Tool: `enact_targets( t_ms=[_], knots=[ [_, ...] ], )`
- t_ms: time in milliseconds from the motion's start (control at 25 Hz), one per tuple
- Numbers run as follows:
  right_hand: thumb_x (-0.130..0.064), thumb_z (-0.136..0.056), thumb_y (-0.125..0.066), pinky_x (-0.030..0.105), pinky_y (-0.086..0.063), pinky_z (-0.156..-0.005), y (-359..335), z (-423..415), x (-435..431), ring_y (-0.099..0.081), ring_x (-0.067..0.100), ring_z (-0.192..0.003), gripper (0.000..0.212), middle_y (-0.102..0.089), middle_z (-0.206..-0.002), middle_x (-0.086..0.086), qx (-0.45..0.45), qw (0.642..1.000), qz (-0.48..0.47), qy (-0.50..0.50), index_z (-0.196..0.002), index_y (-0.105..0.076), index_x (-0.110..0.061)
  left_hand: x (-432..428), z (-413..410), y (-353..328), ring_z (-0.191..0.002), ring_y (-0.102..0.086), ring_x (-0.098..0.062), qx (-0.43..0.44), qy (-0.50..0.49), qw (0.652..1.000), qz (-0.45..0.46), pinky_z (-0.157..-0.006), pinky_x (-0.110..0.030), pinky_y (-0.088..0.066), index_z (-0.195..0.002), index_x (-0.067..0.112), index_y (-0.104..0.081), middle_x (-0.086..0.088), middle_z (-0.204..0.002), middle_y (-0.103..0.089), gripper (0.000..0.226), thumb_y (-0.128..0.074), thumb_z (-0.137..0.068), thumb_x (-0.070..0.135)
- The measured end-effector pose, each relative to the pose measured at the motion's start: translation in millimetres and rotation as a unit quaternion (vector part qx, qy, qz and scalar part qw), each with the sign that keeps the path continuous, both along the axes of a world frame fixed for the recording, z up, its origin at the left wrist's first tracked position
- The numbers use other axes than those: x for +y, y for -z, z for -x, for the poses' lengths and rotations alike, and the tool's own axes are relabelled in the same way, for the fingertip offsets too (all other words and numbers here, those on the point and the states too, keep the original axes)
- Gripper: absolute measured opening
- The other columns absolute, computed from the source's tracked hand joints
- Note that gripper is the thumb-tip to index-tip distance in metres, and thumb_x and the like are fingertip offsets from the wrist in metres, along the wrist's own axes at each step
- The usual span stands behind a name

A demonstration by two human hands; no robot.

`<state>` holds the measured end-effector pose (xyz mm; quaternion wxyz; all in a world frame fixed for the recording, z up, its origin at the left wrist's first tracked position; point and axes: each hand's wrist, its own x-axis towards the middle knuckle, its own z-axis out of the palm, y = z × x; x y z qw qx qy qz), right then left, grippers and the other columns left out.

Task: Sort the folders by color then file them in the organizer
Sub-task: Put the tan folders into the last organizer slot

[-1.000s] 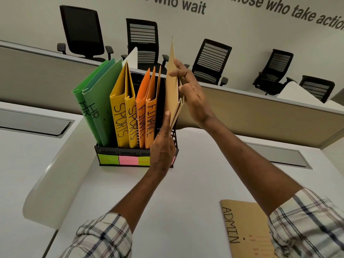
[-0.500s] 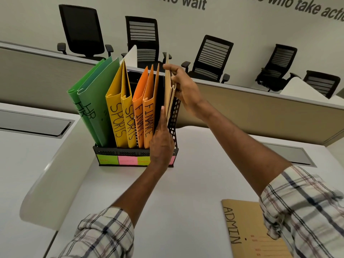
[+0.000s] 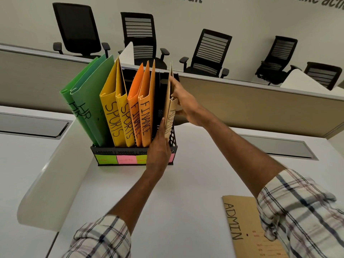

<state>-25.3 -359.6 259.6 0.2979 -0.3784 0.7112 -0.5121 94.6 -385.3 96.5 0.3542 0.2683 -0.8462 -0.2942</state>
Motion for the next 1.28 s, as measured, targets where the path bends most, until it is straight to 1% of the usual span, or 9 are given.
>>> enact_targets(
  t_ms=[200,440,520,640,800,960,1040,1120,1280],
  knots=[
    [-0.021,-0.105,-0.032,0.061,-0.041,-0.107,-1,5,8,-0.044,0.022,-0.128,0.054,-0.032,-0.158,0.005,0.007,0.999,0.017,0.031,-0.156,-0.025,-0.037,-3,-1,0,-0.112,-0.067,-0.026,0.015,0.028,0.999,-0.011,-0.094,-0.034,-0.056,-0.162,0.025,-0.021,-0.015,-0.133,-0.064,0.074,-0.054,-0.102,0.0],
    [-0.016,-0.098,-0.033,0.05,-0.051,-0.096,-17,20,14,-0.051,0.025,-0.11,0.059,-0.052,-0.123,-0.003,-0.021,0.998,0.042,0.035,-0.151,-0.037,-0.041,4,5,-6,-0.106,-0.071,-0.025,0.077,0.03,0.993,0.086,-0.085,-0.028,-0.059,-0.159,0.015,-0.028,-0.008,-0.151,-0.054,0.08,-0.061,-0.092,-0.013],
    [-0.019,-0.099,-0.033,0.048,-0.052,-0.093,-14,18,11,-0.05,0.029,-0.11,0.057,-0.049,-0.129,0.002,-0.022,0.999,0.031,0.021,-0.151,-0.037,-0.042,4,5,-8,-0.107,-0.07,-0.026,0.073,0.024,0.995,0.07,-0.085,-0.034,-0.06,-0.162,0.021,-0.02,-0.005,-0.158,-0.045,0.086,-0.059,-0.093,-0.013],
    [-0.037,-0.106,-0.03,0.056,-0.046,-0.103,2,7,-1,-0.04,0.037,-0.135,0.049,-0.031,-0.156,0.01,-0.016,0.999,-0.002,-0.031,-0.154,-0.023,-0.046,-4,4,-7,-0.103,-0.066,-0.028,0.055,-0.003,0.998,0.032,-0.074,-0.039,-0.063,-0.164,0.024,-0.01,-0.006,-0.161,-0.033,0.09,-0.059,-0.095,-0.007],
    [-0.057,-0.104,-0.023,0.057,-0.038,-0.106,13,-1,-7,-0.02,0.035,-0.151,0.054,-0.01,-0.168,0.0,-0.007,0.998,-0.005,-0.056,-0.155,-0.007,-0.05,-16,1,-1,-0.148,-0.034,-0.033,0.027,-0.02,0.999,0.036,-0.095,-0.042,-0.056,-0.164,0.022,0.001,-0.01,-0.169,-0.013,0.091,-0.057,-0.098,-0.002],
    [-0.056,-0.105,-0.022,0.059,-0.037,-0.109,15,-2,5,-0.019,0.033,-0.152,0.057,-0.006,-0.169,-0.001,0.007,0.998,0.004,-0.068,-0.157,-0.002,-0.046,-8,-3,0,-0.144,-0.043,-0.034,0.022,-0.017,0.998,0.047,-0.104,-0.042,-0.051,-0.163,0.017,0.004,-0.01,-0.169,-0.02,0.092,-0.054,-0.096,-0.008],
    [-0.054,-0.106,-0.023,0.06,-0.034,-0.112,13,-7,15,-0.018,0.03,-0.153,0.057,-0.005,-0.169,-0.001,0.005,0.998,0.008,-0.067,-0.158,-0.002,-0.044,-3,-7,-1,-0.151,-0.033,-0.031,0.016,-0.019,0.998,0.063,-0.109,-0.036,-0.041,-0.163,0.017,0.007,-0.009,-0.17,-0.014,0.096,-0.056,-0.095,-0.007],
    [-0.05,-0.107,-0.023,0.059,-0.028,-0.117,12,-15,28,-0.016,0.027,-0.154,0.057,-0.006,-0.169,-0.001,0.023,0.998,0.007,-0.058,-0.158,-0.002,-0.04,4,-11,-3,-0.157,-0.016,-0.026,-0.002,-0.012,0.996,0.084,-0.121,-0.042,-0.031,-0.162,0.017,0.009,-0.008,-0.171,-0.007,0.093,-0.056,-0.098,0.002],
    [-0.042,-0.109,-0.027,0.046,-0.016,-0.126,21,-33,71,-0.01,0.02,-0.155,0.059,-0.008,-0.169,-0.002,0.177,0.983,-0.028,-0.05,-0.161,-0.004,-0.028,32,-26,-5,-0.159,0.001,-0.024,-0.044,-0.022,0.994,0.095,-0.127,-0.05,-0.018,-0.162,0.008,-0.004,-0.011,-0.171,0.001,0.075,-0.048,-0.104,0.024]
  ],
)
